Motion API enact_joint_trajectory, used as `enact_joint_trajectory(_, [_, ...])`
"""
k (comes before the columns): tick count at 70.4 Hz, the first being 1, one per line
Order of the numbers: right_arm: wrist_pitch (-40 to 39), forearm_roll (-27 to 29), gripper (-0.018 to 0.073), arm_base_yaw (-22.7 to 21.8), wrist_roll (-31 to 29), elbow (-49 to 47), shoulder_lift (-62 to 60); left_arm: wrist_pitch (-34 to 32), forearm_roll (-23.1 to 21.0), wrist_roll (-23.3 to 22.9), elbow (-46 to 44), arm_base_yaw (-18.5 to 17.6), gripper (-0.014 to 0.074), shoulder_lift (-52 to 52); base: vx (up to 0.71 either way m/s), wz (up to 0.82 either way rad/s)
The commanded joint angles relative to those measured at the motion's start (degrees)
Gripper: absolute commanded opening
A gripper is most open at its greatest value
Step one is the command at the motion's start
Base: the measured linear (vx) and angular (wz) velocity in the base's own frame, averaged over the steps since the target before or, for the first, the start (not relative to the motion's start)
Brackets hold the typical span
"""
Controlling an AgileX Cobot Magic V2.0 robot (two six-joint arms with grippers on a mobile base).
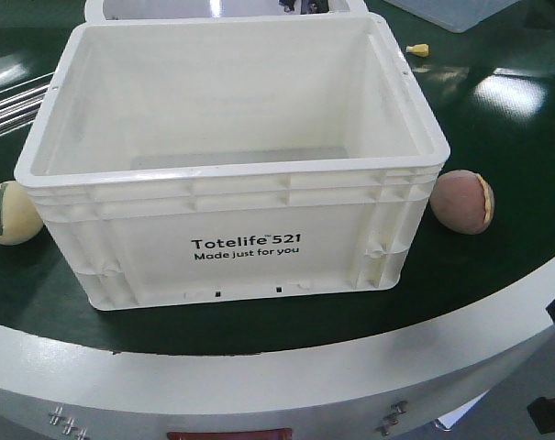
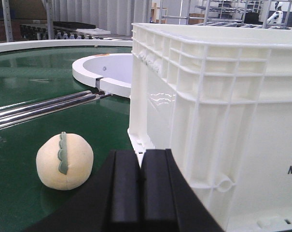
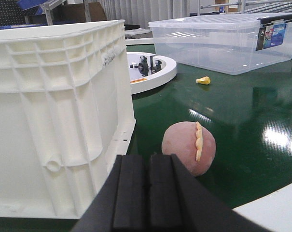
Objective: Place moving items into box and shelve
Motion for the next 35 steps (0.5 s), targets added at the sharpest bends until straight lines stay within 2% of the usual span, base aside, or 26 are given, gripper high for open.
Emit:
enact_joint_trajectory(1, [-4.91,-0.49,-0.0015,-0.04,-0.43,0.14,-0.81,-5.11,0.02,-0.21,0.98,-0.17,-0.0026,-0.94,0.0,0.0])
enact_joint_trajectory(35, [-4.91,-0.54,-0.0015,-0.04,-1.49,0.08,-0.81,-5.17,0.02,-0.21,0.98,-0.17,-0.0026,-0.94,0.0,0.0])
